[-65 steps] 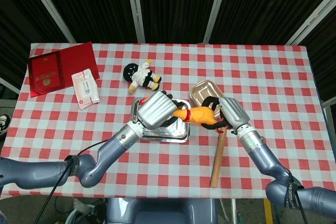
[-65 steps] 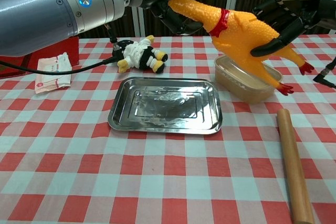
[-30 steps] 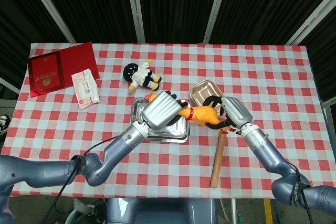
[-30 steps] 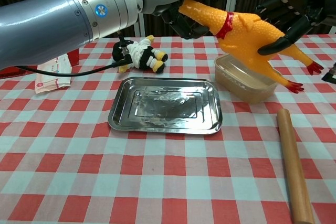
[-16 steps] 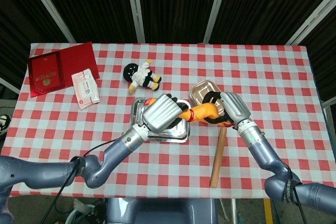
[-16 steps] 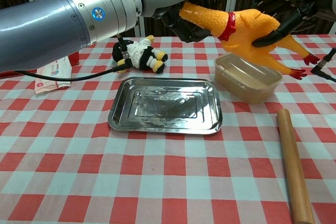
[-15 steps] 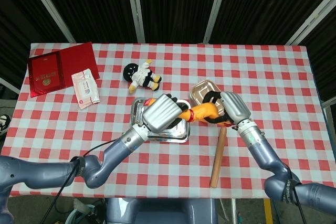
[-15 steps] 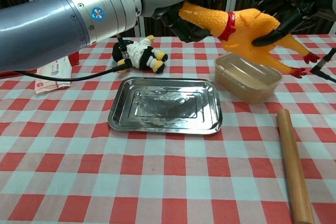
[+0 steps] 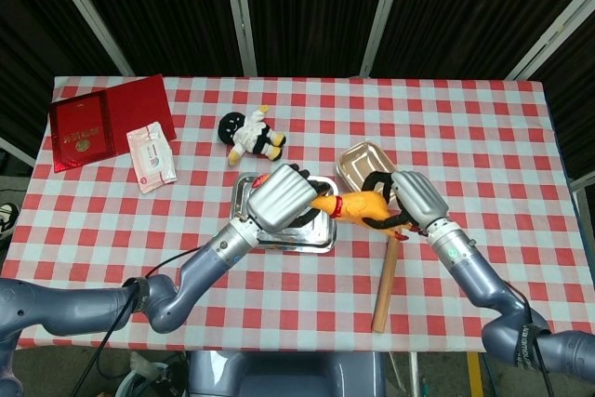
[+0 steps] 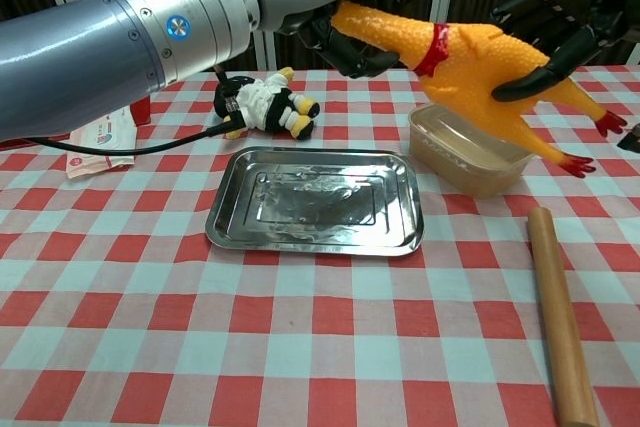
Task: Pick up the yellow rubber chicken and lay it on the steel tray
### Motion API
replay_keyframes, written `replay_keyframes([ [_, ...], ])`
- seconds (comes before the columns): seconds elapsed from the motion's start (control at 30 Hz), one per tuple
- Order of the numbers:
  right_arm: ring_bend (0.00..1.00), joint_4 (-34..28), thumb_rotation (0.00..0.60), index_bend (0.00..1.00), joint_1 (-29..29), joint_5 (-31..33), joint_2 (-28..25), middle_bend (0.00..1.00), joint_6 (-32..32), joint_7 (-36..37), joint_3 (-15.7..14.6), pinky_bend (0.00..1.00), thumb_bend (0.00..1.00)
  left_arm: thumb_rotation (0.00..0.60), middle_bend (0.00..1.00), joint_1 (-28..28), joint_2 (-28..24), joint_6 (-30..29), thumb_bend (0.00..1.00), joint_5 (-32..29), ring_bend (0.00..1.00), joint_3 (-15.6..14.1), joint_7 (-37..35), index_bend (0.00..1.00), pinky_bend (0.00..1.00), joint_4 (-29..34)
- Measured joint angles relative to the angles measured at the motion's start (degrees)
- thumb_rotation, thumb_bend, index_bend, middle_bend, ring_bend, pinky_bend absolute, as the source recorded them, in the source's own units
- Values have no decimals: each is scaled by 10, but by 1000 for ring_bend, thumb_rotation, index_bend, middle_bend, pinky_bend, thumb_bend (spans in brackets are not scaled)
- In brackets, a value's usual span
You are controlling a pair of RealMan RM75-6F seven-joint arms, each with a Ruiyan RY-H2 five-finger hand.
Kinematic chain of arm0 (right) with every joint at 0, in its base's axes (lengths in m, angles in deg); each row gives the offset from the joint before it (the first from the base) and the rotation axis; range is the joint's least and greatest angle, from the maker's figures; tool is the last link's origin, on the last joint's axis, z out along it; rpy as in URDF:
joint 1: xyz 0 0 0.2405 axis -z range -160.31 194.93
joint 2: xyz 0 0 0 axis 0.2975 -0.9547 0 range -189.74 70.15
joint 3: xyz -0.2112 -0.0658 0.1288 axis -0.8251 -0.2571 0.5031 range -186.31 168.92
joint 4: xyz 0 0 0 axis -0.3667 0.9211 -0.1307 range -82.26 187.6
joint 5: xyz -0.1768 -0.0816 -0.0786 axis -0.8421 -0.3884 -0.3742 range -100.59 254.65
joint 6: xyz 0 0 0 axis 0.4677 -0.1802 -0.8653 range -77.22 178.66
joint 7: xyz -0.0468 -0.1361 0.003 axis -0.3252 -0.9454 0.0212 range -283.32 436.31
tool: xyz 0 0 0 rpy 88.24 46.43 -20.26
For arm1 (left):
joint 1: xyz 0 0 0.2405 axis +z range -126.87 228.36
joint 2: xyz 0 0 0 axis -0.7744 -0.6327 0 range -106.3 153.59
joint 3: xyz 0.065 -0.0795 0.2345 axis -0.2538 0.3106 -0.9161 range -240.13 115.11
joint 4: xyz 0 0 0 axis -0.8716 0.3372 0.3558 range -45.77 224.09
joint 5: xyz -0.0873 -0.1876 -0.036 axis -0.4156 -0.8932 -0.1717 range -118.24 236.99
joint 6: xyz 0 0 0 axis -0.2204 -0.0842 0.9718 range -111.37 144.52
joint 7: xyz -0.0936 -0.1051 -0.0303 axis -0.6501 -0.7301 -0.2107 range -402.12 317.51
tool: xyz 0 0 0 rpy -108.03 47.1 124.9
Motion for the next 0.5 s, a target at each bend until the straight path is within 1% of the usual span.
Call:
replay_keyframes([
  [0.07, 20, -3, 600, 0, 2, -14, -10, 31, 7, 14, -3, 131, 66, 600, 663, 2, 1, -1, 597, 1, 592, 0, -4, 635, 642, -3],
  [0.1, 5, -3, 600, 0, 3, -19, -13, 8, 8, 18, -4, 106, 55, 600, 663, 3, 2, -3, 597, 3, 592, -1, -8, 635, 642, -5],
  [0.27, 0, -3, 600, 0, 12, -46, -20, 0, 1, 28, -11, 66, 44, 600, 663, 10, 4, -10, 598, 12, 592, -4, -22, 634, 642, -11],
  [0.5, 0, -2, 600, 0, 27, -70, -28, 0, -22, 36, -19, 61, 42, 600, 662, 23, 3, -21, 596, 28, 592, -10, -52, 633, 642, -20],
])
